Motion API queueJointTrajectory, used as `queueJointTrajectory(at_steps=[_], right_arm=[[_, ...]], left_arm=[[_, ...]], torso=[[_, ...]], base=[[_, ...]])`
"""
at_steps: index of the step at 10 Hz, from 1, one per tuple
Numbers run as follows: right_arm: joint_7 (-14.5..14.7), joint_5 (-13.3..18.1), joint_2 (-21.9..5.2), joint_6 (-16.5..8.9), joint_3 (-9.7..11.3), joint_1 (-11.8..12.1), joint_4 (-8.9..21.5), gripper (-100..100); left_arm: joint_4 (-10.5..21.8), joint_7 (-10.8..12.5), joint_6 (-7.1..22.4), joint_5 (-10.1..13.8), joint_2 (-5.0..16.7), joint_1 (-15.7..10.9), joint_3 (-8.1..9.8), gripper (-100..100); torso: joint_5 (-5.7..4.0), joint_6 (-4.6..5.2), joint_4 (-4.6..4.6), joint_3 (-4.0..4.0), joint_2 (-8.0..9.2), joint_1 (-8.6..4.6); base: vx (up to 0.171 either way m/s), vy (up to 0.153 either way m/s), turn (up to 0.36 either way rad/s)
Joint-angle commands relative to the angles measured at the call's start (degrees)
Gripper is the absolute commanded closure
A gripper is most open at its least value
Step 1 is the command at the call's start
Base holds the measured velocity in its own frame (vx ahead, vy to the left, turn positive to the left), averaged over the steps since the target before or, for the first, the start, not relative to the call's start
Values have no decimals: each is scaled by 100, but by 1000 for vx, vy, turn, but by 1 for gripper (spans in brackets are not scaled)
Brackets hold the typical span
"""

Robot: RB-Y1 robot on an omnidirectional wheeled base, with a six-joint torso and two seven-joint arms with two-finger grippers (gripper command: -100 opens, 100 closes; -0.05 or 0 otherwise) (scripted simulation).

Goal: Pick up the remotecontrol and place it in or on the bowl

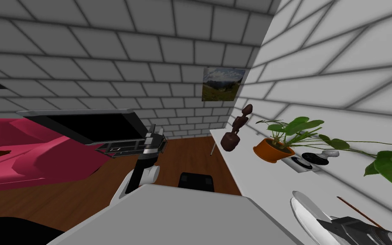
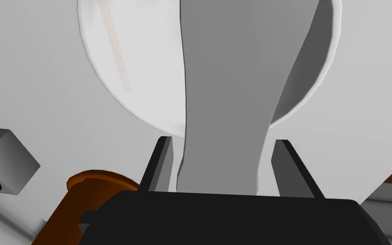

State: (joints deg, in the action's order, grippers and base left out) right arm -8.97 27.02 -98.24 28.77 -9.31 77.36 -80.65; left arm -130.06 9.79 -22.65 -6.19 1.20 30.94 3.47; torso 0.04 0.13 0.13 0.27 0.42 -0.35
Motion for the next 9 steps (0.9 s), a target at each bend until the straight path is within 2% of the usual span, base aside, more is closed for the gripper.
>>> queueJointTrajectory(at_steps=[1, 2, 3, 4, 5, 7, 8, 9], right_arm=[[54, -185, -192, 56, -139, 11, -13, 100], [97, -286, -293, 69, -202, -6, -30, 100], [97, -286, -293, 69, -144, -7, -30, 100], [97, -286, -293, 69, -202, -6, -30, 100], [181, -442, -458, 76, -306, -43, -67, 100], [178, -443, -432, 87, -280, -50, -48, 100], [207, -456, -438, 92, -251, -78, -42, -100], [206, -453, -437, 92, -255, -75, -43, -100]], left_arm=[[0, 0, 0, 0, 0, 0, 0, 0], [0, 0, 0, 0, 0, 0, 0, 0], [0, 0, 0, 0, 0, 0, 0, 0], [0, 0, 0, 0, 0, 1, 0, 0], [0, 0, 0, 0, -1, 2, 0, 0], [0, 0, 0, 0, -1, 1, -1, 0], [0, 0, 0, 0, -1, 2, -1, 0], [0, 0, 0, 0, -1, 2, -1, 0]], torso=[[0, 0, 0, 0, 0, 0], [2, -6, 0, -2, -4, 9], [6, -6, -1, -3, -6, 6], [5, 0, -4, -10, -18, 16], [9, -1, -8, -22, -40, 38], [16, -8, -8, -24, -44, 52], [19, -3, -10, -30, -54, 57], [20, -3, -13, -35, -62, 60]], base=[[-174, -96, 3], [-169, -103, 13], [-110, -82, 20], [-42, -23, -9], [-72, -20, -30], [-57, -11, 18], [-5, -2, -1], [0, 0, 0]])
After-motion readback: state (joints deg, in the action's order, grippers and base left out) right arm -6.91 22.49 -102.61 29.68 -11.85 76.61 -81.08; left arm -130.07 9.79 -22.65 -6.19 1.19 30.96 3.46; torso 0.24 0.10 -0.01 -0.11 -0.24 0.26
